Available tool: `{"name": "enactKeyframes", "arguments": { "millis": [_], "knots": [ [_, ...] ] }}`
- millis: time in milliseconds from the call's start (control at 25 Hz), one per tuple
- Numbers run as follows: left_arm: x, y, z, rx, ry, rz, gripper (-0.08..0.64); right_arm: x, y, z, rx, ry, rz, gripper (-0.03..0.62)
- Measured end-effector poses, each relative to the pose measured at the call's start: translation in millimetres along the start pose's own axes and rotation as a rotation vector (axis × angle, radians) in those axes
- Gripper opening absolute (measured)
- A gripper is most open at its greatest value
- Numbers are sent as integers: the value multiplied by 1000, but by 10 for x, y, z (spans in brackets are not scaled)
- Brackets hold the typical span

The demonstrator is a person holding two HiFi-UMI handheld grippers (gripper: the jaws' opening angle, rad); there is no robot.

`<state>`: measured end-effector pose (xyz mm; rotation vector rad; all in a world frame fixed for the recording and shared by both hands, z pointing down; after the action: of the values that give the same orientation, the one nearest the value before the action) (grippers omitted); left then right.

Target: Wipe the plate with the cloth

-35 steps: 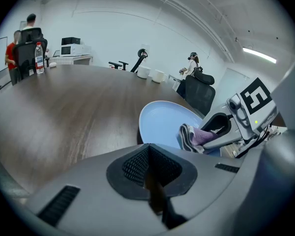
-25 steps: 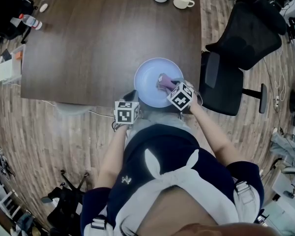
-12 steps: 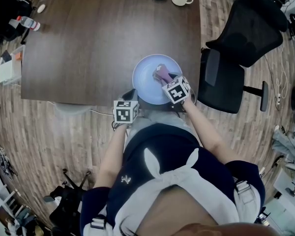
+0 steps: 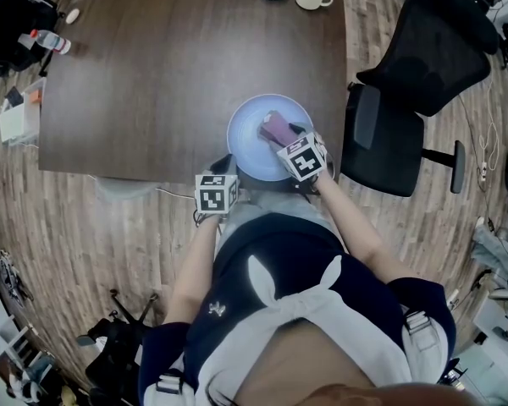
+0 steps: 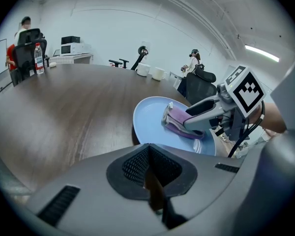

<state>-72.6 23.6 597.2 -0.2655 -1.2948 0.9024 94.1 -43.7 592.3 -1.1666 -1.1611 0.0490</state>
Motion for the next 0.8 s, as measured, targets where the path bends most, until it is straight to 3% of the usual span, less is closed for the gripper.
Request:
{"name": "enactKeyframes", "arguments": {
  "millis": [280, 480, 800],
  "knots": [
    [-426, 227, -172, 7, 26, -170, 6, -306, 412, 108, -11, -31, -193, 258],
    [-734, 397, -451, 58, 21, -269, 6, -424, 639, 203, 29, -27, -320, 10],
    [-737, 573, -768, 124, 25, -326, 6, -502, 961, 454, -25, -81, -481, 0]
  ]
}}
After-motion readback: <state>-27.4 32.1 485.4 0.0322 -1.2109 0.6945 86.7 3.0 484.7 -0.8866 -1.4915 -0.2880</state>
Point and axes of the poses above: the fingertips, and each gripper's own axes: y backward along the fingers, z to its left, x out of its underside, the point moved 5 cm from there along y, backward along the fingers, and after that the axes turned 10 degrees about -z, right-handed, at the moved point
